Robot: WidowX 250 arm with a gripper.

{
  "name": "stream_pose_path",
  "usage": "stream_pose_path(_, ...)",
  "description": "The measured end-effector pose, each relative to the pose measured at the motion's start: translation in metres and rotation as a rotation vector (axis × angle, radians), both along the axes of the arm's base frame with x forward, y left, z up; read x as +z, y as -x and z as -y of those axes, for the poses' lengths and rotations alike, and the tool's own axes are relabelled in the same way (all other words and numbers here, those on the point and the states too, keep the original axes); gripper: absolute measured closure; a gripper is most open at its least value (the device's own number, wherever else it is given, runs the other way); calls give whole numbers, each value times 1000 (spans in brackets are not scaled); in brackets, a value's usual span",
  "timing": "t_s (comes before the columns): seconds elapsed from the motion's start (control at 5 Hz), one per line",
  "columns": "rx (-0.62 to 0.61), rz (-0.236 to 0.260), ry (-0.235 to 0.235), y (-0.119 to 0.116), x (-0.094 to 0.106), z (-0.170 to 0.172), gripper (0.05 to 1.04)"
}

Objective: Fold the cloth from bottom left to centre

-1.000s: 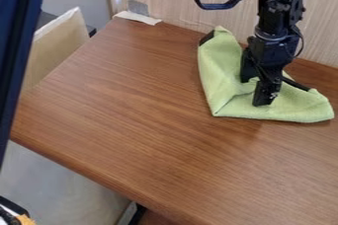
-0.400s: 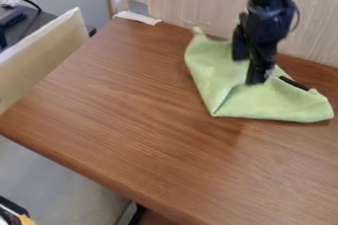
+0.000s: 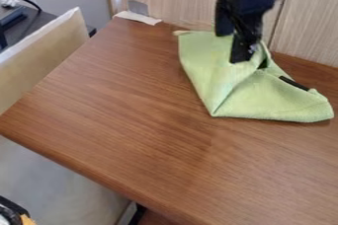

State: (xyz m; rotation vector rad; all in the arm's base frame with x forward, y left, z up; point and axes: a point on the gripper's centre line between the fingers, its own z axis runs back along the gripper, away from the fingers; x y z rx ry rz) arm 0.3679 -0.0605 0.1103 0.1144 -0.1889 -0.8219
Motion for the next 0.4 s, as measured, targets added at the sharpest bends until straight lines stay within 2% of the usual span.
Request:
stream_pose_path(0.2, 15, 9, -22, 12, 8, -8, 83)
stream_pose_path(0.4, 20, 7, -22, 19, 8, -12, 83)
